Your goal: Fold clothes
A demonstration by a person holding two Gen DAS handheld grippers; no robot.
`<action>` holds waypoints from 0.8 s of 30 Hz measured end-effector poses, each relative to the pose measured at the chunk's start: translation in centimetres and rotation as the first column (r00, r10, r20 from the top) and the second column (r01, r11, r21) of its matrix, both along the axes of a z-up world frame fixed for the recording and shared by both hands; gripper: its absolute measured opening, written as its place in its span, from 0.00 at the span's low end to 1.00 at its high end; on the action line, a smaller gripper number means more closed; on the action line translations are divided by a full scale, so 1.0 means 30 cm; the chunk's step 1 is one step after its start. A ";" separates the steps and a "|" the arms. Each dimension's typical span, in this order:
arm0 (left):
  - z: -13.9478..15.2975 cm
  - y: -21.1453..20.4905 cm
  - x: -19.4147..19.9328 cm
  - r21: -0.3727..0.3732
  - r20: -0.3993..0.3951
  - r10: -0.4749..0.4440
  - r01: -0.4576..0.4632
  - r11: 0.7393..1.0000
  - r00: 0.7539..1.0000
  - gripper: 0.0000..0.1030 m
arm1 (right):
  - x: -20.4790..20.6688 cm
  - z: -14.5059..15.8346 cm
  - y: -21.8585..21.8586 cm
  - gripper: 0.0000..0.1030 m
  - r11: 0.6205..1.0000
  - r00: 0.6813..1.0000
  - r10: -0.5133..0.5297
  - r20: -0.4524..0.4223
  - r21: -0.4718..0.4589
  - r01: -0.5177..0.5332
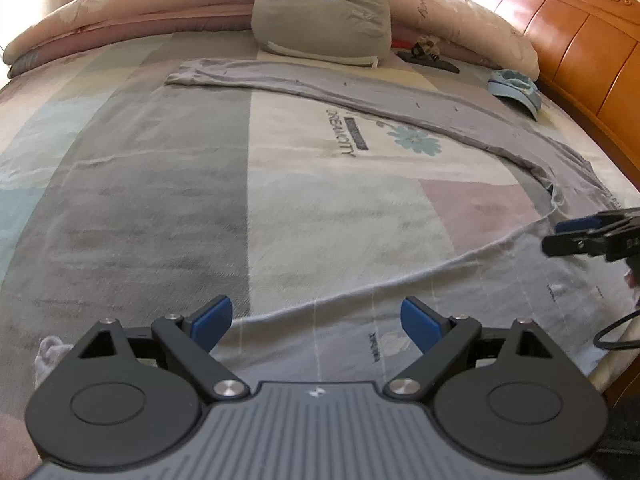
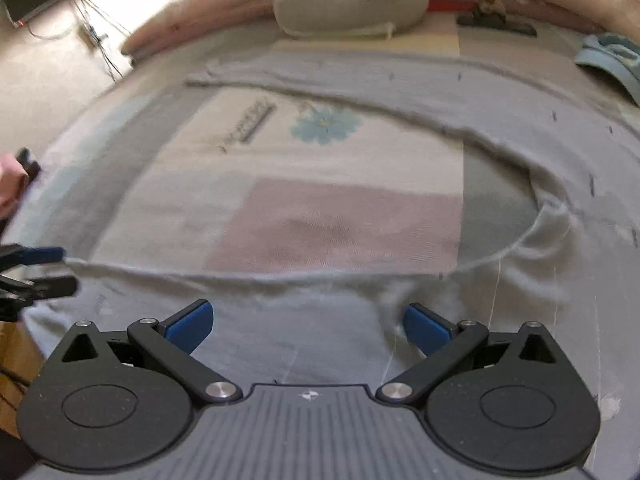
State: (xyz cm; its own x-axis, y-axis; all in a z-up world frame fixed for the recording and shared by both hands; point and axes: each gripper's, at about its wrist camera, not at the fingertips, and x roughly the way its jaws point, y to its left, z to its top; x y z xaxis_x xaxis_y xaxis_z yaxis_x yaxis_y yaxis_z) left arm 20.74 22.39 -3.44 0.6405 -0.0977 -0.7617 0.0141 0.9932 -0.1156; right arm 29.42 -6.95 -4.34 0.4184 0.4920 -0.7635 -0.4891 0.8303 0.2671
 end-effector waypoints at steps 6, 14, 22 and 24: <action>0.006 -0.068 0.039 0.015 0.011 -0.003 0.003 1.000 1.000 0.89 | 0.030 0.071 -0.166 1.00 0.990 0.989 -0.118 0.091 -0.071 0.124; 0.040 -0.219 0.085 0.054 0.024 0.024 -0.025 0.998 0.999 0.89 | 0.125 0.060 -0.472 1.00 0.951 0.952 -0.268 0.150 -0.115 0.286; 0.082 -0.433 0.176 0.108 0.010 -0.058 0.056 0.993 0.998 0.89 | 0.215 -0.008 -0.642 1.00 0.940 0.946 -0.305 0.108 -0.126 0.317; 0.092 -0.490 0.205 0.124 0.006 -0.092 0.090 0.988 0.996 0.89 | 0.217 -0.029 -0.668 1.00 0.939 0.947 -0.309 0.089 -0.128 0.318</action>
